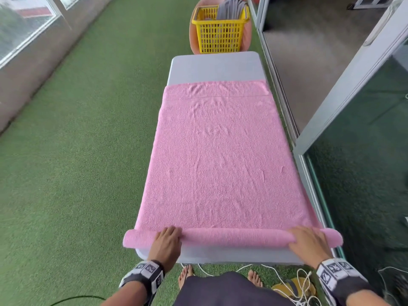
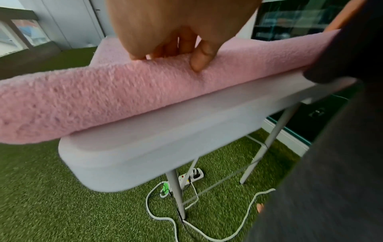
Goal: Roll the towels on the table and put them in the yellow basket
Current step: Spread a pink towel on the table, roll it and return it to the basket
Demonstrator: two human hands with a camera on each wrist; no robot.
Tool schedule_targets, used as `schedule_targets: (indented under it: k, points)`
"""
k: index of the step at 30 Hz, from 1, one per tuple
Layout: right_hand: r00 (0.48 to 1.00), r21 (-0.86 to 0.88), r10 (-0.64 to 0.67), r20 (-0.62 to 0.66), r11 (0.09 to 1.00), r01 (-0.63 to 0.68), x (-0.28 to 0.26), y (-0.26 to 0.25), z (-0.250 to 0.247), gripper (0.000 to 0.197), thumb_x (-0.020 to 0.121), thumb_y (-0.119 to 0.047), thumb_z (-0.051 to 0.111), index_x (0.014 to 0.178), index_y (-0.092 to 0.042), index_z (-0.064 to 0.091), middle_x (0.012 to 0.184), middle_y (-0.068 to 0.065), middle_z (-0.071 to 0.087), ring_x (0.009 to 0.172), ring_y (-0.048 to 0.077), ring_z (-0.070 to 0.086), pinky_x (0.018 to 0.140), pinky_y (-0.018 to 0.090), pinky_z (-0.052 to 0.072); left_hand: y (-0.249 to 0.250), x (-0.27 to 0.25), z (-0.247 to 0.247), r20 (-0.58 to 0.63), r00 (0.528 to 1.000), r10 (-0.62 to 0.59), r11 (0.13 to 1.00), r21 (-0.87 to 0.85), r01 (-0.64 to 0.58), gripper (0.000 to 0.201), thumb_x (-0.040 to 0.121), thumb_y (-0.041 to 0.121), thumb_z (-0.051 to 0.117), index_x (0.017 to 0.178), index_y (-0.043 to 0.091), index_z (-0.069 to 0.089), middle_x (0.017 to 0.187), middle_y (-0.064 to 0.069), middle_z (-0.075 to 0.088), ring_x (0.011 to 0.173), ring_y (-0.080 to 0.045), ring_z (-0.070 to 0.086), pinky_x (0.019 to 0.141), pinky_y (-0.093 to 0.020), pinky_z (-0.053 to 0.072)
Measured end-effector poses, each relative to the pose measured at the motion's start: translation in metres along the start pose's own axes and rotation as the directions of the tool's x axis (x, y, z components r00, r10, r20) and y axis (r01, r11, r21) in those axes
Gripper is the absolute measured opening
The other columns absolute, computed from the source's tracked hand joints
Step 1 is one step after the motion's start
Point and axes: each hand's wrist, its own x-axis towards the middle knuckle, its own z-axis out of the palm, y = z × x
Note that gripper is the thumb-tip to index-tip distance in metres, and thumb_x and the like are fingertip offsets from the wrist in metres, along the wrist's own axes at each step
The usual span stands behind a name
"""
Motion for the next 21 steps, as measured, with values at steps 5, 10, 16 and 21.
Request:
schedule_targets:
  k: [5, 10, 16, 21]
  points:
    - [0.996, 0.110, -0.022, -0.088, 0.993, 0.031, 0.007, 0.012, 0.004, 0.043, 0.100, -0.036, 0.038, 0.143, -0.031, 0.042, 0.147, -0.015, 0.041, 0.139, 0.010, 0.036, 0.119, 0.045, 0.021, -0.002, 0.009, -0.001, 0.069, 0.987, -0.143, 0.990, 0.027, 0.142, 0.061, 0.094, 0.039, 0.017, 0.136, 0.010, 0.050, 0.137, -0.008, 0.054, 0.129, -0.027, 0.049, 0.111, -0.044, 0.025]
    - [1.000, 0.075, -0.010, -0.027, 0.997, 0.012, -0.011, 0.020, 0.035, 0.066, 0.080, -0.033, 0.074, 0.140, -0.032, 0.046, 0.142, -0.013, 0.049, 0.135, 0.011, 0.042, 0.119, 0.048, 0.022, -0.015, -0.022, 0.012, 0.182, 0.982, -0.056, 0.995, 0.087, 0.040, 0.068, 0.066, 0.031, 0.082, 0.128, 0.014, 0.058, 0.124, -0.005, 0.065, 0.118, -0.025, 0.059, 0.104, -0.047, 0.037]
    - [0.999, 0.085, 0.014, -0.052, 0.996, -0.009, -0.024, 0.003, 0.043, 0.060, 0.064, -0.024, 0.087, 0.119, -0.033, 0.064, 0.115, -0.016, 0.066, 0.109, 0.011, 0.059, 0.109, 0.047, 0.035, -0.033, -0.039, 0.009, 0.114, 0.991, -0.075, 0.995, 0.074, 0.066, 0.058, 0.057, 0.010, 0.087, 0.111, 0.018, 0.067, 0.110, 0.001, 0.070, 0.105, -0.021, 0.066, 0.098, -0.045, 0.048]
    - [0.999, 0.063, 0.030, 0.016, 0.998, -0.031, -0.032, -0.010, 0.034, 0.039, 0.082, -0.030, 0.070, 0.117, -0.041, 0.057, 0.106, -0.022, 0.057, 0.107, 0.003, 0.051, 0.112, 0.037, 0.030, -0.030, -0.042, -0.001, 0.043, 0.997, -0.066, 0.997, 0.045, 0.064, 0.024, 0.070, 0.021, 0.073, 0.094, 0.022, 0.069, 0.092, 0.009, 0.070, 0.086, -0.014, 0.066, 0.088, -0.042, 0.052]
